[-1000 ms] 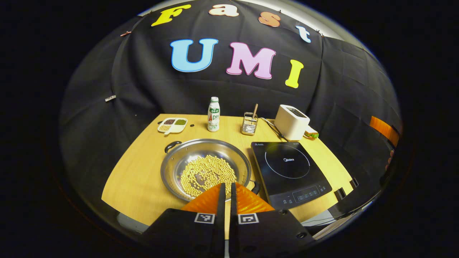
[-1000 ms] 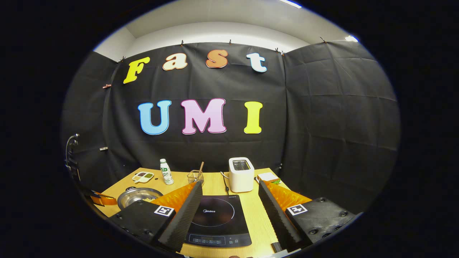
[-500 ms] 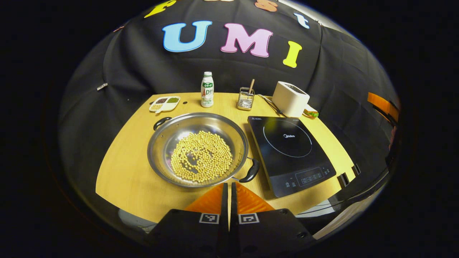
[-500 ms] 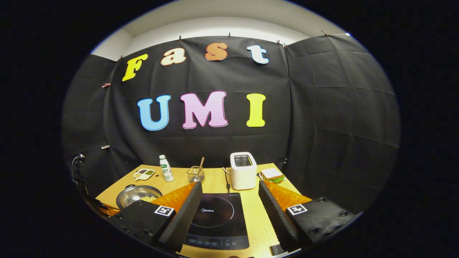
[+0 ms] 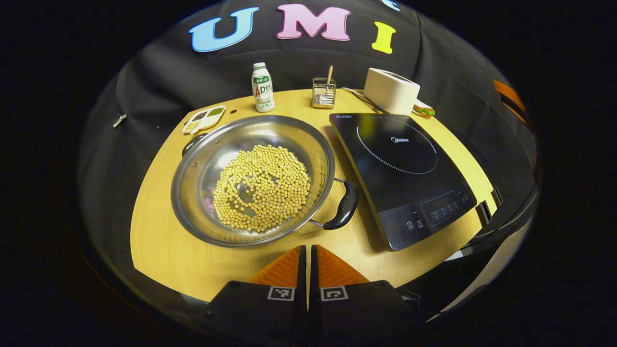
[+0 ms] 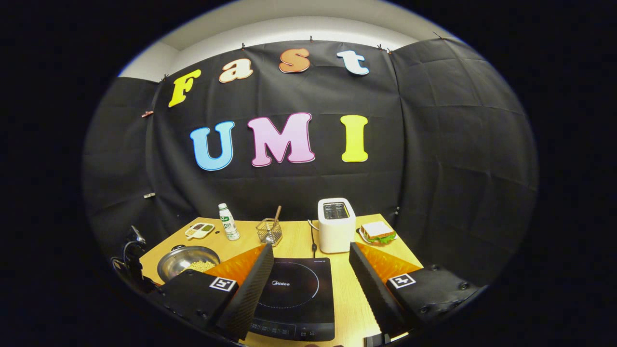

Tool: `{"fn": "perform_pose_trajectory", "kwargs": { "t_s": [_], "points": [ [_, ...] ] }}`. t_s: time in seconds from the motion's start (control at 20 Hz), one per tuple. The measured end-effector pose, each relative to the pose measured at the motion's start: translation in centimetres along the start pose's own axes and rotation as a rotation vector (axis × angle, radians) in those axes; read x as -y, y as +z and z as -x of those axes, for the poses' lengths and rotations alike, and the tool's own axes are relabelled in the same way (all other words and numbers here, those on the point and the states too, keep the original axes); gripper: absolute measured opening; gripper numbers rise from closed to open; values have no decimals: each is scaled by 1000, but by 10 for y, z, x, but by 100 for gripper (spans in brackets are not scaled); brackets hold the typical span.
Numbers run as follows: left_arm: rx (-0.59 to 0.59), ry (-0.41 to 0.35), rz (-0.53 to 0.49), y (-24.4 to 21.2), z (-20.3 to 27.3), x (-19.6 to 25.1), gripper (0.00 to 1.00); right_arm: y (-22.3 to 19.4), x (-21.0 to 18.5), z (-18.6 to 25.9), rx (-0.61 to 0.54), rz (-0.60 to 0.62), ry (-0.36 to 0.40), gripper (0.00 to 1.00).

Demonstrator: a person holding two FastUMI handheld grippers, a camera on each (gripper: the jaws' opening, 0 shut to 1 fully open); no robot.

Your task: First push the handle of the pot to place it horizontally, then grasp the pot with both hands and set it on the induction cooktop.

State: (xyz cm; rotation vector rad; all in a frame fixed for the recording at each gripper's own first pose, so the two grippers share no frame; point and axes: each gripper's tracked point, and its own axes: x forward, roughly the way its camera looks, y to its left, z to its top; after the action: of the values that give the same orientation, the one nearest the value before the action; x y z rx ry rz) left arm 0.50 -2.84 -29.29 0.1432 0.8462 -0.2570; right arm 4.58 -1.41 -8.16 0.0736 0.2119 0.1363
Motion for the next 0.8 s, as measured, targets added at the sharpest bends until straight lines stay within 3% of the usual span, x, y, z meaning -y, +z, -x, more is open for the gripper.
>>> {"fn": "perform_pose_trajectory", "kwargs": {
  "t_s": [0.45, 0.8],
  "points": [
    [-56, -29, -116, 16, -38, 19, 6, -3, 9, -16, -16, 25, 13, 98],
    [-47, -63, -104, 33, -50, 27, 5, 0, 24, -28, -12, 15, -31, 98]
  ]
}}
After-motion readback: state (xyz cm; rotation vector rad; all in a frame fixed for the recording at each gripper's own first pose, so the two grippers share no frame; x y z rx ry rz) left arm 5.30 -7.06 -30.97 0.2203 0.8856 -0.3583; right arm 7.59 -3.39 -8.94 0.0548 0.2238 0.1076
